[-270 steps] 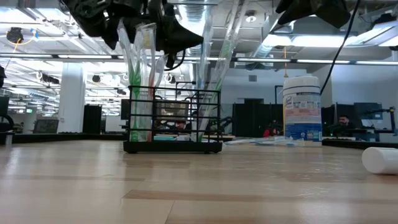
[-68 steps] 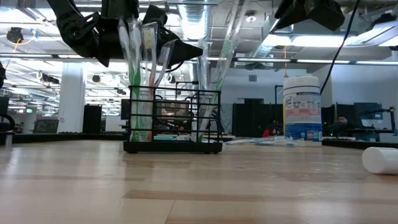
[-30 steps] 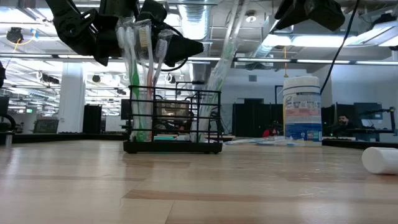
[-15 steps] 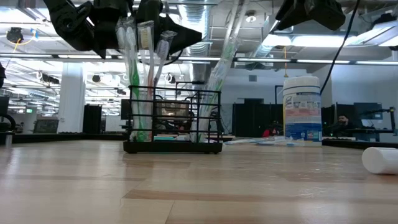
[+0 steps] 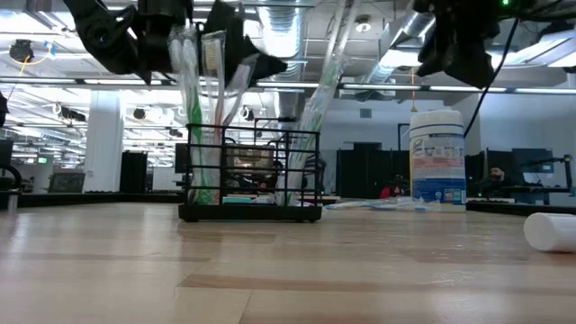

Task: Pick & Place toothbrushing station
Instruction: Put the blue toothbrush into the wire organizer

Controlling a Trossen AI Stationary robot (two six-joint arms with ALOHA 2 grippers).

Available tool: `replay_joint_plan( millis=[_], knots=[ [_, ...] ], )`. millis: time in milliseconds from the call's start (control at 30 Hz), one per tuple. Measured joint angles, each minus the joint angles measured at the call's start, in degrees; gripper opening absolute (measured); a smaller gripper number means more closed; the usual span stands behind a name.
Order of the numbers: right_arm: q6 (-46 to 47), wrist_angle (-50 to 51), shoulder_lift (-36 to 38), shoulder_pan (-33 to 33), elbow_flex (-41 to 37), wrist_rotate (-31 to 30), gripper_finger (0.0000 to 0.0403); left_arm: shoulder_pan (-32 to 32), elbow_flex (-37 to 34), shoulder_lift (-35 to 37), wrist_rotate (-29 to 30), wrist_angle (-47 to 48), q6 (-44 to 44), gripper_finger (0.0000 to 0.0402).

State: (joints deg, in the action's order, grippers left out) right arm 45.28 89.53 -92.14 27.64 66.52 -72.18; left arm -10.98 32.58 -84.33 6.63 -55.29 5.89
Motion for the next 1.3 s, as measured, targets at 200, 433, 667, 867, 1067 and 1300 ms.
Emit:
replay_joint_plan(
  millis=[200, 433, 667, 867, 1067, 1300],
  knots=[
    [0.54, -4.4, 7.86, -0.01, -5.89, 0.12, 0.012, -5.88, 0.0, 0.0, -2.21, 0.36, -5.14, 0.0043],
    [-6.63, -12.48, 14.56, -1.75, -10.72, 1.1, 0.012, -10.59, 0.02, 0.73, -7.17, 0.36, -6.62, 0.0042],
    [-15.28, -20.83, 17.31, -5.68, -13.68, 1.85, 0.012, -13.93, 0.07, 3.78, -9.94, 0.18, -6.62, 0.0039],
    [-33.41, -36.33, 17.32, -13.36, -13.68, 10.32, 0.012, -16.23, 0.04, 3.74, -9.92, 0.67, -7.79, 0.0039],
    [-55.85, -56.45, 17.28, -23.31, -12.8, 25.58, 0.012, -15.93, 0.04, 3.65, -9.94, 0.89, -9.59, 0.0039],
    [-60.54, -60.88, 17.29, -35.79, -6.85, 41.67, 0.012, -15.93, 0.04, 3.63, -9.91, 0.89, -9.61, 0.0039]
  ],
)
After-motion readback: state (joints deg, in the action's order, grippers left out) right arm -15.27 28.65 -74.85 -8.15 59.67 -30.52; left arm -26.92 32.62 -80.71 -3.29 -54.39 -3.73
